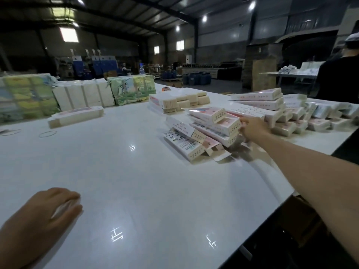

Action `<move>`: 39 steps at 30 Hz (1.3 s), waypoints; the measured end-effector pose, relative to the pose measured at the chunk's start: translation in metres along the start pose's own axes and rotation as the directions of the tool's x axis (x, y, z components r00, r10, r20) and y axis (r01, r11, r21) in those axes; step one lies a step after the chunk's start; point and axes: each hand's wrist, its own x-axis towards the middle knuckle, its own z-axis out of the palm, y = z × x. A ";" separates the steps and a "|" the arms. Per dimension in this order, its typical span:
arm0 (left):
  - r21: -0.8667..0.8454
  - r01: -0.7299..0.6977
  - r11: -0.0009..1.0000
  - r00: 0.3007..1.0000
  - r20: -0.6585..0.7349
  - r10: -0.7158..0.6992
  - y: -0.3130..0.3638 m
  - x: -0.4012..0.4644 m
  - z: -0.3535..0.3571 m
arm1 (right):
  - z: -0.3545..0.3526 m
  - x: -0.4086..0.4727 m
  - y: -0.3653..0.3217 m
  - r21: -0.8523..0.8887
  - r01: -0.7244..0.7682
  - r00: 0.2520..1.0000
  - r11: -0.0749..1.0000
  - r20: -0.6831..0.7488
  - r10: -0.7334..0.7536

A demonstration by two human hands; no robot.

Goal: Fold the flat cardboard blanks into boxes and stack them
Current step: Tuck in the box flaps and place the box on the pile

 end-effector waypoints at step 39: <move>0.164 0.922 0.350 0.379 -0.205 -0.902 -0.185 -0.073 -0.138 | 0.140 -0.220 -0.207 0.186 0.747 0.568 0.638 0.321 -0.758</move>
